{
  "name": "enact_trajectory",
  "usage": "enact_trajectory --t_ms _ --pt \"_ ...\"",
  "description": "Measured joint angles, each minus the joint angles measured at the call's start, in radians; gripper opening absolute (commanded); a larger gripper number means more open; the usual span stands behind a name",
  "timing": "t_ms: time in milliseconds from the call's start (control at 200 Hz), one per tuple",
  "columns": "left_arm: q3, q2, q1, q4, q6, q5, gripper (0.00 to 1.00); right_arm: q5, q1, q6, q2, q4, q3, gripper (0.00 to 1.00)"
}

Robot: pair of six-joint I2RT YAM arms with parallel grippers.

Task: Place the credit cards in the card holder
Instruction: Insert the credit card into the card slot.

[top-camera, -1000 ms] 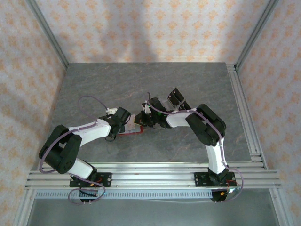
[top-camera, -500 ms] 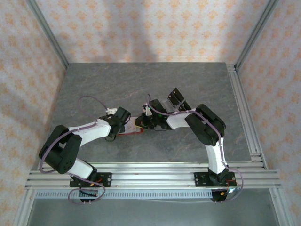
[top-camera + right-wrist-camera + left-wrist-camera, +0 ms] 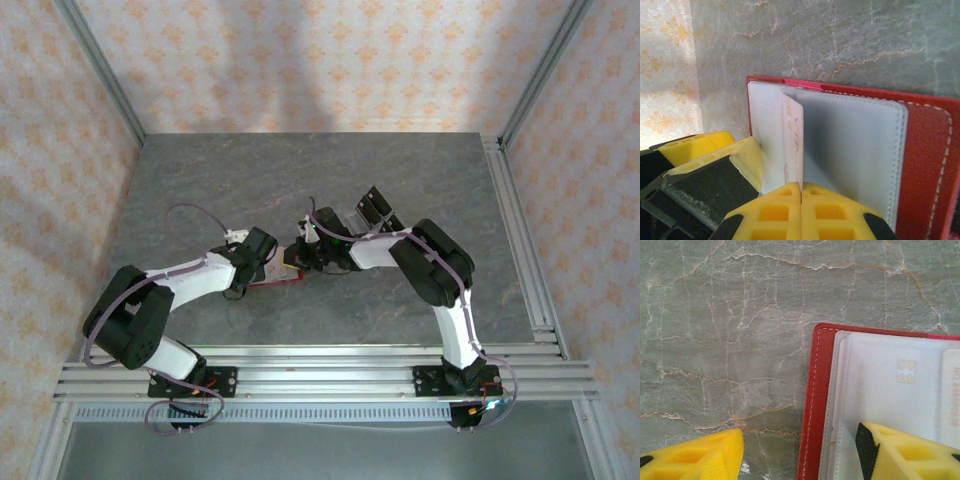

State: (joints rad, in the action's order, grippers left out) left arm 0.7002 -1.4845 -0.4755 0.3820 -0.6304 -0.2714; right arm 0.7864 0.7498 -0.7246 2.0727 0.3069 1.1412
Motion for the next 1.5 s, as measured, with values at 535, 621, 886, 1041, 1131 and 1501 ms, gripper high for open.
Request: enact_trajectory --t_ms 535,621,886,1041,1131,1501 --pt "-0.002 0.000 0.000 -0.003 0.000 0.000 0.63 0.000 -0.026 0.019 0.000 -0.022 0.001 0.00" --pt "-0.002 0.000 0.000 -0.003 0.000 0.000 0.63 0.000 -0.024 0.022 0.002 -0.027 0.003 0.00" --pt "-0.002 0.000 0.000 -0.003 0.000 0.000 0.63 0.014 -0.011 0.039 0.021 -0.058 0.034 0.00" --pt "-0.003 0.000 0.000 -0.003 0.000 0.000 0.63 0.023 -0.011 0.049 0.029 -0.073 0.045 0.00" --pt "-0.003 0.000 0.000 -0.003 0.000 0.000 0.63 0.026 -0.011 0.057 0.030 -0.084 0.049 0.00" --pt "-0.003 0.000 0.000 -0.003 0.000 0.000 0.63 0.030 -0.009 0.095 0.030 -0.101 0.050 0.00"
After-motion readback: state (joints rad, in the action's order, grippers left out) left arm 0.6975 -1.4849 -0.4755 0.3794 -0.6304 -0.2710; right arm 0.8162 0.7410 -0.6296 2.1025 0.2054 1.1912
